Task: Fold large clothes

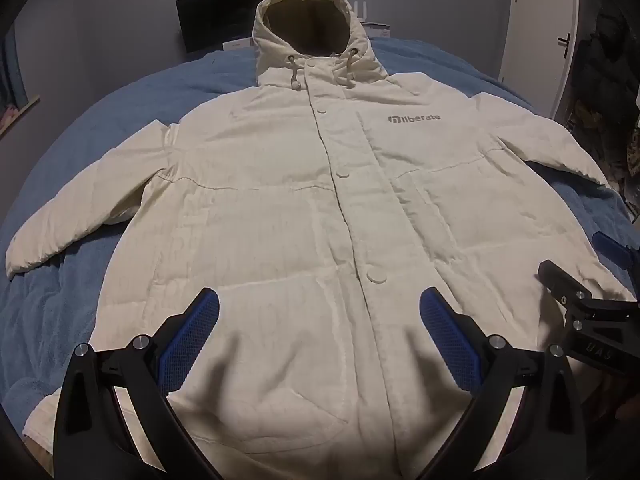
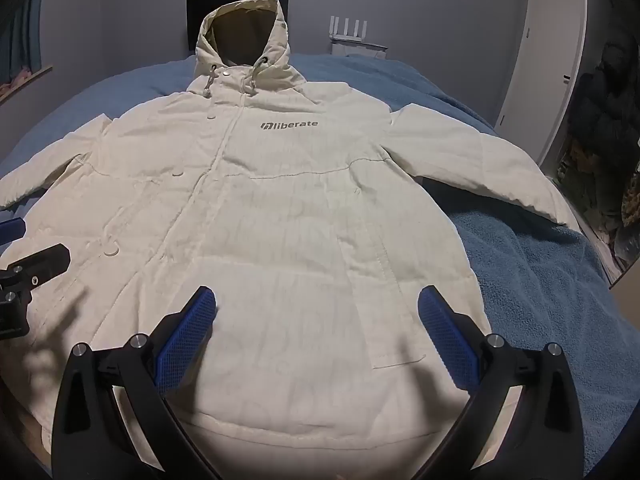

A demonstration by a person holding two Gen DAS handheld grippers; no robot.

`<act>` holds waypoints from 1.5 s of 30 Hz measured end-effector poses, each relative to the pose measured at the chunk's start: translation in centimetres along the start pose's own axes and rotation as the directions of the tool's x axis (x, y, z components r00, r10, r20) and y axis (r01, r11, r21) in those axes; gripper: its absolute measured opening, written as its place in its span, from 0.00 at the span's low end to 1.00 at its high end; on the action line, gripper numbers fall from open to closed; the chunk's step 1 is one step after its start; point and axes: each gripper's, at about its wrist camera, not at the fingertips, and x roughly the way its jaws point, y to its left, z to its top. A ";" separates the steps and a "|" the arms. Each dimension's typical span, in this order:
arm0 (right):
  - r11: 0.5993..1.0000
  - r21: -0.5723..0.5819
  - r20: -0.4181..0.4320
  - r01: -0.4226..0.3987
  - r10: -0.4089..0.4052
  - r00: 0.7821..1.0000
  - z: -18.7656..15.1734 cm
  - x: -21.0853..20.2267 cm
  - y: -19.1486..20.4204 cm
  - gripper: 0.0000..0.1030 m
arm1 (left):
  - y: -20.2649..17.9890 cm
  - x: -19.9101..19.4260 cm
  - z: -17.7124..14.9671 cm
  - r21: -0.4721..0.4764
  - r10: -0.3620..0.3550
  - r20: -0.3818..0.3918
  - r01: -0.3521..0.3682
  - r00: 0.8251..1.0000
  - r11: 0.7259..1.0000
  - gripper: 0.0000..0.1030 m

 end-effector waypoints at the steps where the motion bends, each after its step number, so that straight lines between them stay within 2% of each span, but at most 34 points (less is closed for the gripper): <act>1: 1.000 0.001 0.000 0.000 0.000 1.000 0.0 0.0 0.0 0.94 | 0.0 0.0 0.0 0.003 0.001 0.001 -0.001 1.000 1.000 0.94; 6: 1.000 0.002 0.000 -0.002 0.002 1.000 -0.1 0.0 0.0 0.94 | -0.4 -0.2 0.0 0.024 0.010 0.009 -0.010 1.000 1.000 0.94; 7: 1.000 0.002 0.000 -0.002 0.002 1.000 -0.1 0.0 0.0 0.94 | 0.0 0.0 0.0 0.000 0.000 0.001 0.000 1.000 1.000 0.94; 45: 1.000 -0.001 -0.006 0.000 0.000 1.000 -0.3 0.4 0.1 0.94 | 0.0 0.3 -0.2 -0.001 0.006 -0.002 -0.006 1.000 1.000 0.94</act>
